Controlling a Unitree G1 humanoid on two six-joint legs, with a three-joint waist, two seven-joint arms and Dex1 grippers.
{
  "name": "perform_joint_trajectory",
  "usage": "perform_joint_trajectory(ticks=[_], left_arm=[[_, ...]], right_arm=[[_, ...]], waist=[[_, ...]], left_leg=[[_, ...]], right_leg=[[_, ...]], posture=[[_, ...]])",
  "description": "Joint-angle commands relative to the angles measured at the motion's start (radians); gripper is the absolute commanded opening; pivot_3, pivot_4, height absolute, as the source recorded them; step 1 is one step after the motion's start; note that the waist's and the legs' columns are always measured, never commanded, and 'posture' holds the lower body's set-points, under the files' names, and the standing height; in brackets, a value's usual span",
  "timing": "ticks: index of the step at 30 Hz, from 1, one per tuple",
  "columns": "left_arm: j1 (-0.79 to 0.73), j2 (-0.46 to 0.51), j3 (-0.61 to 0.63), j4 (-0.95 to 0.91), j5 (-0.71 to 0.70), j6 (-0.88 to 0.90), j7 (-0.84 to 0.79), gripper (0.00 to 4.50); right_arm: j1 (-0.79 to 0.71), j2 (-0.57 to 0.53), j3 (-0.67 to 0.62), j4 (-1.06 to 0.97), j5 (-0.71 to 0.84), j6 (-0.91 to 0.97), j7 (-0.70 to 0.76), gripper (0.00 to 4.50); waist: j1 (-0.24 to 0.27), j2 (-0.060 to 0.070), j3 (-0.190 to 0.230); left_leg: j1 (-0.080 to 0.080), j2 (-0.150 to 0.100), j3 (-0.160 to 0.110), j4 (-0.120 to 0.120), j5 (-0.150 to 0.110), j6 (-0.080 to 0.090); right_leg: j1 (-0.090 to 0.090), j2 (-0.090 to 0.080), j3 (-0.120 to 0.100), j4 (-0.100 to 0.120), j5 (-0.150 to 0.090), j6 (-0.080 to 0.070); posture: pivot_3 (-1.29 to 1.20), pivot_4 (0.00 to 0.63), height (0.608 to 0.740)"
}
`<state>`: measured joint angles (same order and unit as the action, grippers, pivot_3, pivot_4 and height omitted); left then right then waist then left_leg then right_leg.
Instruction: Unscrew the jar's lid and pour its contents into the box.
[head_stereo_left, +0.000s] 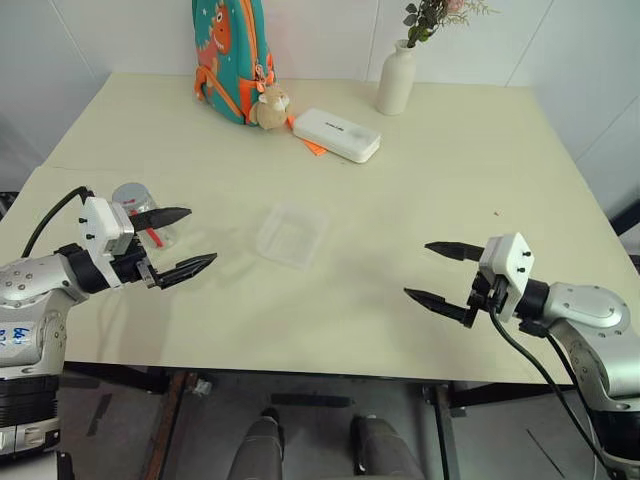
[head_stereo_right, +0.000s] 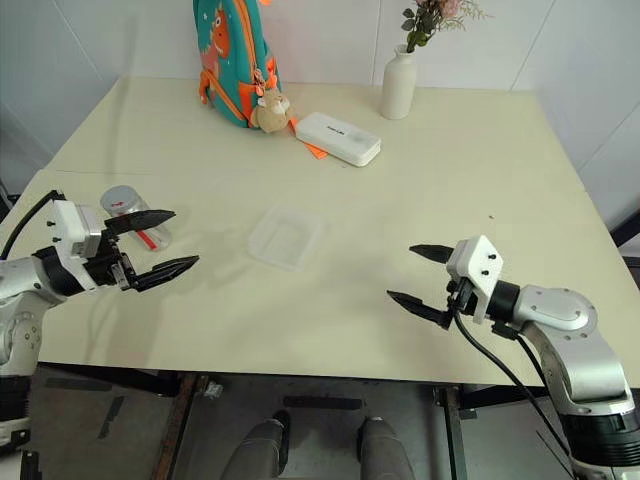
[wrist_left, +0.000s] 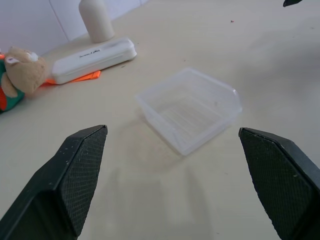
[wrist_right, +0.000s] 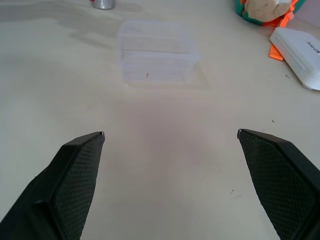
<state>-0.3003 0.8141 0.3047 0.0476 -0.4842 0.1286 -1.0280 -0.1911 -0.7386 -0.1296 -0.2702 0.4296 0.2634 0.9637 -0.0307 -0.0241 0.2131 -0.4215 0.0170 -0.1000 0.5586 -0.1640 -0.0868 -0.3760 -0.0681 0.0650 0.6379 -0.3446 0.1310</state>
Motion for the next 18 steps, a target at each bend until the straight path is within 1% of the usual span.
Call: perform_joint_trajectory(ticks=[1,2,7,10,12,15,18], left_arm=[[0.017,0.008,0.041,-0.029,0.0,-0.012,0.017,4.49],[0.031,0.006,0.047,-0.032,0.003,-0.019,0.023,4.49],[0.195,-0.027,0.124,-0.135,0.003,-0.021,0.093,4.49],[0.34,-0.09,0.209,-0.208,0.023,-0.04,0.183,4.49],[0.413,-0.178,0.269,-0.238,0.074,-0.081,0.314,4.49],[0.463,-0.276,0.323,-0.246,0.12,-0.127,0.454,4.49],[0.435,-0.406,0.36,-0.25,0.163,-0.139,0.672,4.49]], right_arm=[[-0.061,-0.005,-0.008,-0.004,0.004,-0.014,-0.001,4.5],[-0.072,0.001,0.0,0.005,-0.001,-0.018,-0.001,4.5],[-0.108,0.036,0.047,0.024,-0.004,-0.026,0.014,4.5],[-0.179,0.085,0.085,0.045,0.01,-0.019,0.014,4.5],[-0.243,0.131,0.111,0.077,0.014,-0.025,0.017,4.5],[-0.296,0.185,0.14,0.102,0.005,-0.033,0.014,4.5],[-0.365,0.25,0.172,0.125,0.009,-0.036,0.014,4.5]], waist=[[-0.002,0.0,0.0],[-0.002,0.0,0.0],[-0.001,0.0,0.0],[-0.007,0.0,0.0],[-0.007,0.0,0.0],[-0.002,0.0,0.0],[0.005,0.0,0.0]], left_leg=[[0.0,0.0,0.0,0.0,0.0,0.0],[0.0,0.0,0.0,0.001,0.0,0.0],[0.0,0.001,0.001,0.0,-0.001,0.0],[0.0,0.001,0.001,0.0,-0.001,0.0],[0.0,0.001,0.002,0.0,-0.001,0.0],[0.001,0.002,0.002,0.001,-0.001,0.0],[0.001,0.002,0.002,0.002,-0.001,0.0]], right_leg=[[0.0,0.0,0.0,0.0,0.0,0.0],[0.0,0.0,0.001,0.0,0.0,0.0],[0.0,0.0,0.001,-0.001,0.0,0.0],[-0.001,0.0,0.002,0.0,0.0,0.0],[-0.001,0.001,0.003,0.0,0.0,0.0],[0.0,0.001,0.003,0.001,0.0,0.0],[0.0,0.002,0.003,0.001,0.001,0.001]], posture=[[0.0,0.15,0.74],[0.0,0.15,0.74],[0.0,0.15,0.74],[0.0,0.15,0.74],[0.0,0.15,0.74],[0.0,0.15,0.74],[0.0,0.15,0.74]])
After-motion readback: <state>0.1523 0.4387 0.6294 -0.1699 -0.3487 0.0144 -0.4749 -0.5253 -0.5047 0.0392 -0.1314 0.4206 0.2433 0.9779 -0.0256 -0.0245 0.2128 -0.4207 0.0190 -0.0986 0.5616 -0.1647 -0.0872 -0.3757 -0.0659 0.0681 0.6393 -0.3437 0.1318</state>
